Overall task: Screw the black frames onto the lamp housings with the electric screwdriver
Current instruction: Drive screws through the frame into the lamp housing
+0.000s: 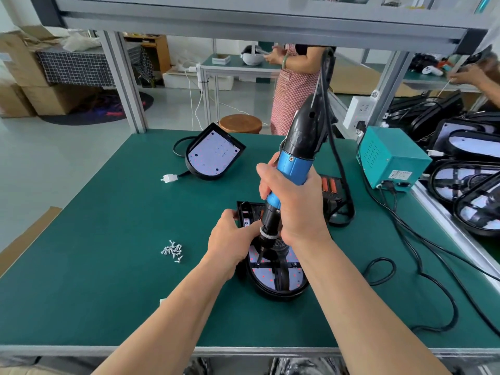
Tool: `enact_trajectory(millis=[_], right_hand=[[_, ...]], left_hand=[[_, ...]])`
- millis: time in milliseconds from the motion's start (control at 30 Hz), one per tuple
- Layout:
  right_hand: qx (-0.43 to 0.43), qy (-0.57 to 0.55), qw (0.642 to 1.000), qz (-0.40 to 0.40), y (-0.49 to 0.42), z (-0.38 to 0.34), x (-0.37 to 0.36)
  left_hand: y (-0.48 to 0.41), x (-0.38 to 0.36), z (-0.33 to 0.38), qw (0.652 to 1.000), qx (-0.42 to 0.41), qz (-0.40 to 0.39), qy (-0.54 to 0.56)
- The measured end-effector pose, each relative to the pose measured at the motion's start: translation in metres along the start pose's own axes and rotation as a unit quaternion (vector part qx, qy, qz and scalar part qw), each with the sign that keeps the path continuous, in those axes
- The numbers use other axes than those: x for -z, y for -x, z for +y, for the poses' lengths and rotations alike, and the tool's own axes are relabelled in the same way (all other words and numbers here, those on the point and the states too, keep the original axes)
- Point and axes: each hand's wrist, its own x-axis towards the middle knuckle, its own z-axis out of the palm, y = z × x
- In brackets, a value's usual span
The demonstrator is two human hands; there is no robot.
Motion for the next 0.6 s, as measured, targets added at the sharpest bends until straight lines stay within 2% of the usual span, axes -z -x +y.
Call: enact_trajectory(millis=[267, 600], right_hand=[[-0.025, 0.002, 0.996, -0.084, 0.010, -0.008, 0.002], [0.054, -0.089, 0.987, -0.123, 0.001, -0.045, 0.011]], left_hand=[[0.006, 0.004, 0.006, 1.000, 0.004, -0.020, -0.008], [-0.001, 0.010, 0.001, 0.998, -0.009, -0.054, -0.022]])
